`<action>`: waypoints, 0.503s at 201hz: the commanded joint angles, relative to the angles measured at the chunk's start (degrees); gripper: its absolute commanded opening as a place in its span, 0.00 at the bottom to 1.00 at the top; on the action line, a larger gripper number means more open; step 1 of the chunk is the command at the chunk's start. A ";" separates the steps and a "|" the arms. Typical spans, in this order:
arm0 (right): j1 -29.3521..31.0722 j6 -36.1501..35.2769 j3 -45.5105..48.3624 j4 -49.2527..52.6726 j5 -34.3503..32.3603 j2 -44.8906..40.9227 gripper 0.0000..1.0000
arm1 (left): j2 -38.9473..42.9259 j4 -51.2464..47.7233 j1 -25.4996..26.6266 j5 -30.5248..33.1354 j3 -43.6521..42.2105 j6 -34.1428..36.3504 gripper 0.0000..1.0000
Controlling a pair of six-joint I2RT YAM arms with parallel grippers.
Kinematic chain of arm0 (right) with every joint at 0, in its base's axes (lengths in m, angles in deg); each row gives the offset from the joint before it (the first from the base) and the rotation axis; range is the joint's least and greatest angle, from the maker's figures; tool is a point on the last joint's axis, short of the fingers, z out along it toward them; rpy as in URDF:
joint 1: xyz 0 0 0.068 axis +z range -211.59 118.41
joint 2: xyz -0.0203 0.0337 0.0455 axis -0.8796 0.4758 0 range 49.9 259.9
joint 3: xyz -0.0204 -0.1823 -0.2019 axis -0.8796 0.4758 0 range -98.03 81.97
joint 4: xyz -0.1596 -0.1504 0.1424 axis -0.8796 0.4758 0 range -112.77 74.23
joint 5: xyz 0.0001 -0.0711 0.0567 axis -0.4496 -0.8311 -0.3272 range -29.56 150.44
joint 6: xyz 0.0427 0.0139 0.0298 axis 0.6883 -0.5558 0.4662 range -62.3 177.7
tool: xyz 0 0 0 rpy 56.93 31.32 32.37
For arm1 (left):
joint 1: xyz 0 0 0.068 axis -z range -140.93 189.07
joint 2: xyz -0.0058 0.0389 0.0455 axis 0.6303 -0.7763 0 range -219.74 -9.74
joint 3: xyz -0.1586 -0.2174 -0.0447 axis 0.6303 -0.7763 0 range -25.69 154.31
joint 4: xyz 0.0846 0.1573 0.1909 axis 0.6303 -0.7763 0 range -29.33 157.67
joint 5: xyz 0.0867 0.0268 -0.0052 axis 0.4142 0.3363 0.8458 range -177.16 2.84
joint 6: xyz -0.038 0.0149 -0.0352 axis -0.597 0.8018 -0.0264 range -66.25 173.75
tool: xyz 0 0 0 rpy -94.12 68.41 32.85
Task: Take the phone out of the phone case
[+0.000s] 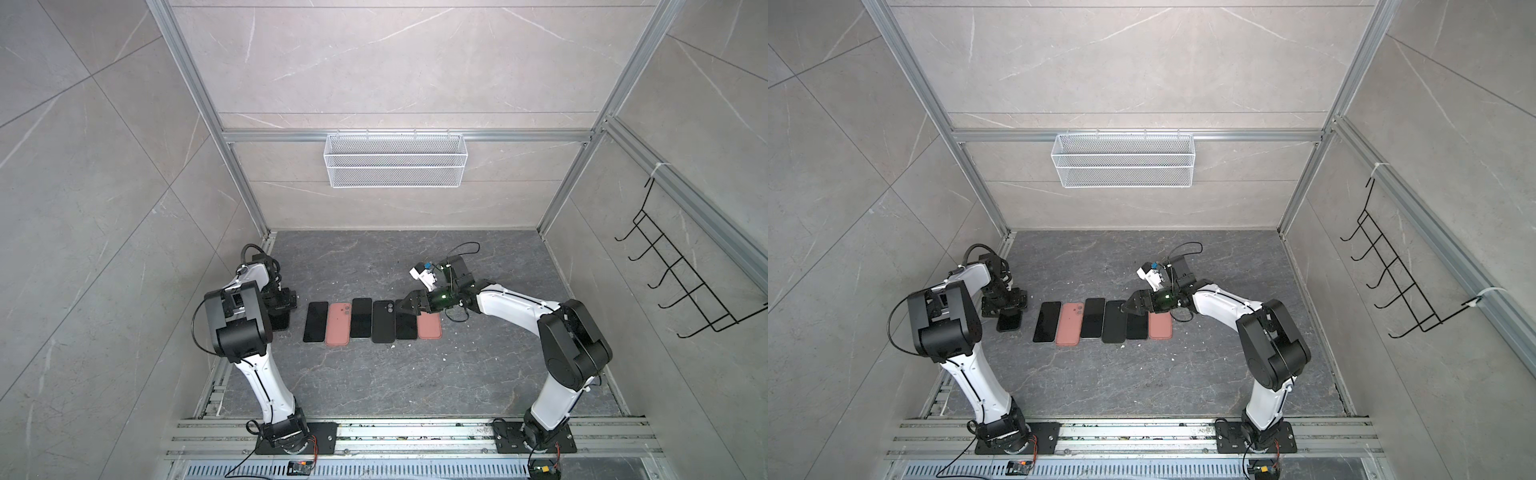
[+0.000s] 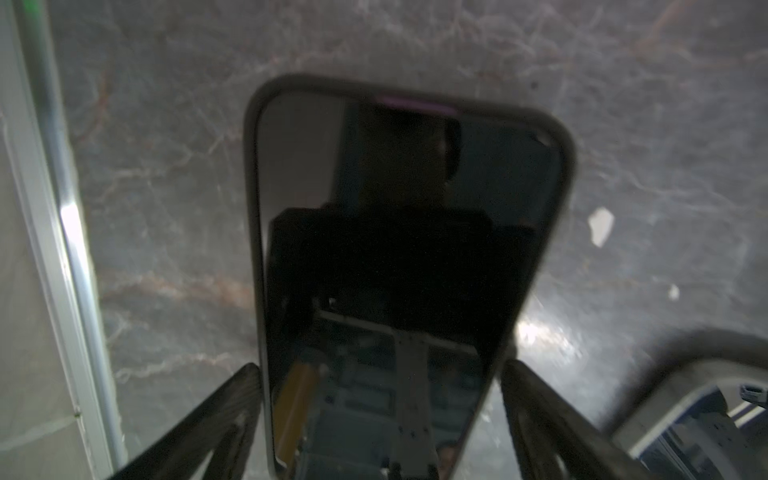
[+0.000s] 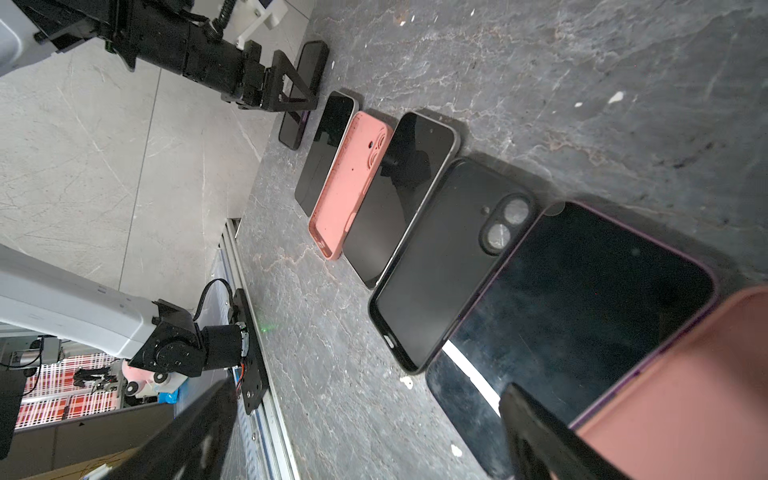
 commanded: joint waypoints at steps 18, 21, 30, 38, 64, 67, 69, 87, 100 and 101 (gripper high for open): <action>0.30 1.58 -3.81 0.72 0.43 1.95 1.00 | -4.62 -1.92 -0.75 -2.27 4.04 1.73 0.76; 0.30 1.63 -3.91 0.78 0.43 2.00 1.00 | -4.86 -1.92 -0.76 -2.65 4.04 1.66 0.74; 0.32 1.65 -4.18 0.93 0.28 2.07 0.99 | -5.40 -2.04 -0.76 -3.93 4.05 1.72 0.67; 0.32 1.72 -4.53 1.13 -0.09 2.05 0.99 | -5.48 -2.42 -0.76 -5.06 4.33 1.48 0.63; 0.30 2.66 -6.10 1.17 -0.30 2.70 1.00 | -3.35 -1.92 -0.72 -8.68 3.47 0.79 0.49; 0.30 2.89 -6.25 1.02 -0.16 2.81 1.00 | -3.02 -1.72 -0.71 -9.03 3.31 0.58 0.47; 0.30 2.99 -6.41 0.92 -0.07 2.90 0.99 | -2.93 -1.64 -0.79 -9.35 3.13 0.49 0.46; 0.30 3.91 -7.17 0.59 0.42 3.10 1.00 | -1.62 -1.39 -0.97 -11.94 2.51 -0.47 0.39; 0.30 4.43 -7.17 0.29 0.57 2.84 1.00 | -0.34 -0.80 -1.58 -14.72 1.63 -1.28 0.34; 0.30 4.44 -7.14 0.22 0.59 2.84 1.00 | -0.23 -0.75 -1.61 -15.09 1.57 -1.36 0.33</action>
